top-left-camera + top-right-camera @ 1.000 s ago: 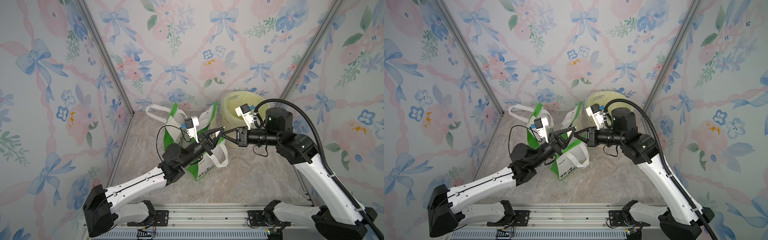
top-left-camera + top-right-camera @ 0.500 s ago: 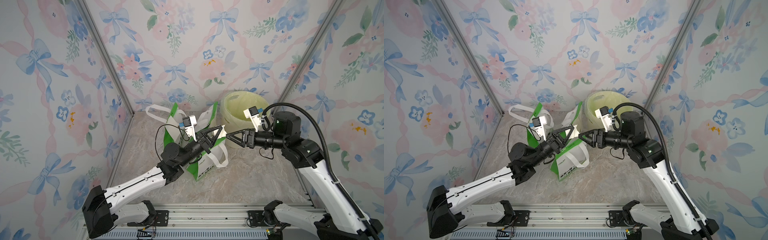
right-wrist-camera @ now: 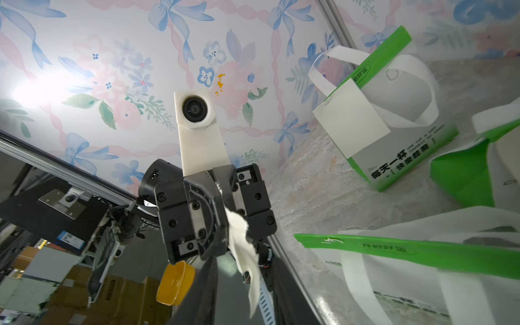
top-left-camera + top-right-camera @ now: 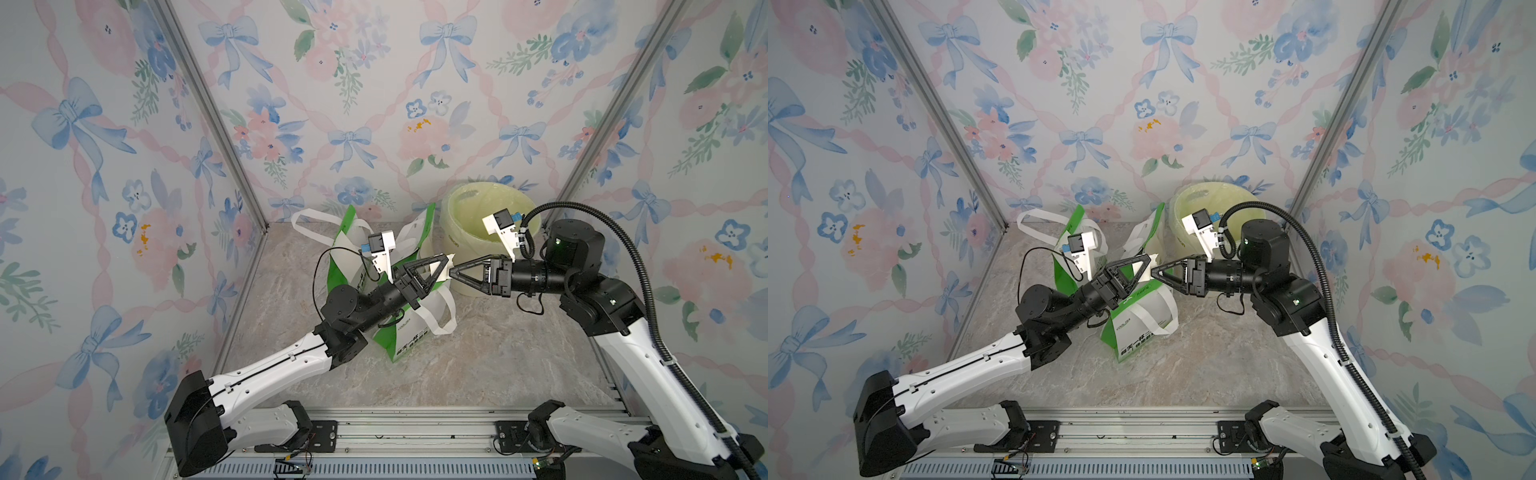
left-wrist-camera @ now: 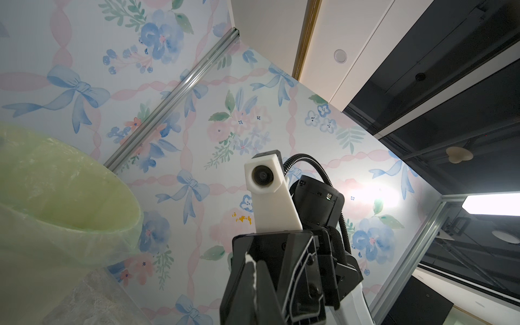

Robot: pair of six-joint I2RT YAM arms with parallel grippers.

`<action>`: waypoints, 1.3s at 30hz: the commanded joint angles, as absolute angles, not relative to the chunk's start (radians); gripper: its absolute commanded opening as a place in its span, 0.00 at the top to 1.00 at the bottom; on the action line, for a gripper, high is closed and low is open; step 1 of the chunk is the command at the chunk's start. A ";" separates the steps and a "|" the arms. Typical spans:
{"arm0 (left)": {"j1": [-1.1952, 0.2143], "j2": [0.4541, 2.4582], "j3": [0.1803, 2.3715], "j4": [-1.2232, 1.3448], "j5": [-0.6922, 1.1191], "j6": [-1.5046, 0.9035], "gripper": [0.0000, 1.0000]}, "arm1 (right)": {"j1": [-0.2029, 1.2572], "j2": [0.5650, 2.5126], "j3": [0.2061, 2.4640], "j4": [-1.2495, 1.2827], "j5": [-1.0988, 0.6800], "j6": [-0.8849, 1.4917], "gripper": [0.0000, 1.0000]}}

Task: Shred takeout receipts and throw away
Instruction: Place the takeout receipt in the trash bin.

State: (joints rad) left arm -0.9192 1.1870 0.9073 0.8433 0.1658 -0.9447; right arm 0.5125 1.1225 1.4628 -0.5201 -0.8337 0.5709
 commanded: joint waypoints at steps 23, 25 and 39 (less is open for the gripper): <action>-0.757 1.043 0.913 0.503 -0.125 -0.692 0.57 | 0.134 1.367 1.710 -0.764 -0.279 0.347 1.00; -0.731 1.046 0.937 0.416 -0.124 -0.664 0.57 | 0.127 1.432 1.765 -0.809 -0.186 0.290 1.00; -0.710 1.167 1.078 0.188 -0.131 -0.515 0.52 | 0.143 1.721 2.022 -1.008 0.082 0.145 0.74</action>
